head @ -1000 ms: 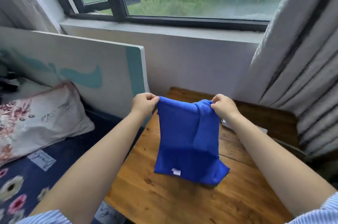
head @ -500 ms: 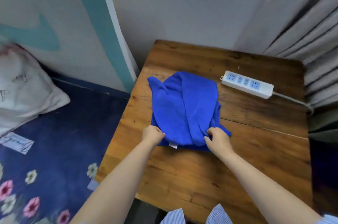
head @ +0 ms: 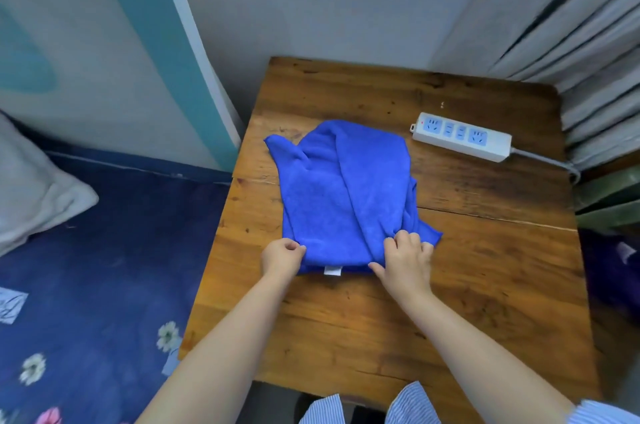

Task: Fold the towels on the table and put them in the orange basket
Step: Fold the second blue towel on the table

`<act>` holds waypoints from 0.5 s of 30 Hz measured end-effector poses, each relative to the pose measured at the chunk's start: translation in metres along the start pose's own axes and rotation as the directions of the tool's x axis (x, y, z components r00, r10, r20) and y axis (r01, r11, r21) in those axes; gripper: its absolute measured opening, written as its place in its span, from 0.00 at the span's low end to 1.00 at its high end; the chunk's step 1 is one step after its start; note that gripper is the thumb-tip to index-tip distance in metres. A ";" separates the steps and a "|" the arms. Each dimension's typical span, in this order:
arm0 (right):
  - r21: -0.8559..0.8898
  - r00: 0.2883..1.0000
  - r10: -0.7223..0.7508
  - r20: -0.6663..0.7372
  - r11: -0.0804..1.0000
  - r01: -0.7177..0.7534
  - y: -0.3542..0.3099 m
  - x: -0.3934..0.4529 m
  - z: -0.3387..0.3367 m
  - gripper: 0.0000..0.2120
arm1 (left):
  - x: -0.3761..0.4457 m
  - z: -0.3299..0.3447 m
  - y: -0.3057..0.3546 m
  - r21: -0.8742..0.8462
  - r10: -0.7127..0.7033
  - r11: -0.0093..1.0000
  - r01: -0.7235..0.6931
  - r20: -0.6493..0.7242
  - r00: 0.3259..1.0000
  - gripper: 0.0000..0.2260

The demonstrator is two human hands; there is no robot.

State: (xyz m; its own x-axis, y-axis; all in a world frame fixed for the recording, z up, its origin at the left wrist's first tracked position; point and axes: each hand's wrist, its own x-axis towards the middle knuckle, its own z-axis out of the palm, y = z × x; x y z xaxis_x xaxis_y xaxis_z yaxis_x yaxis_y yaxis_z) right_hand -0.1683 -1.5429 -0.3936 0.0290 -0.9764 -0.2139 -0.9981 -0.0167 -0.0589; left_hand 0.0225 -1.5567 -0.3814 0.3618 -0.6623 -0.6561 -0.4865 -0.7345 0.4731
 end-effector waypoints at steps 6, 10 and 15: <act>0.264 0.995 0.102 -0.018 0.960 -0.094 0.002 0.010 -0.024 0.12 | -0.001 -0.013 -0.007 -0.044 0.043 0.998 -0.043 -0.010 0.999 0.14; 0.853 0.910 0.368 0.192 0.396 -0.340 0.036 0.020 -0.054 0.09 | -0.003 -0.026 -0.004 -0.030 0.072 0.997 -0.073 -0.050 0.996 0.17; 0.931 0.839 0.425 0.339 -0.026 -0.364 0.047 0.012 -0.068 0.15 | -0.018 -0.034 0.018 -0.045 0.175 0.983 -0.179 -0.079 0.981 0.17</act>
State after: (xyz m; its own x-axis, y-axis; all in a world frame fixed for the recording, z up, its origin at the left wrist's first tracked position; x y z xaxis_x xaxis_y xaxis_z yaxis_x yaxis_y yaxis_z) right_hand -0.2186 -1.5700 -0.3327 -0.3817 -0.7534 -0.5354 0.0652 0.5558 -0.8287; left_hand 0.0342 -1.5631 -0.3410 0.3332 -0.7901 -0.5145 -0.5069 -0.6102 0.6089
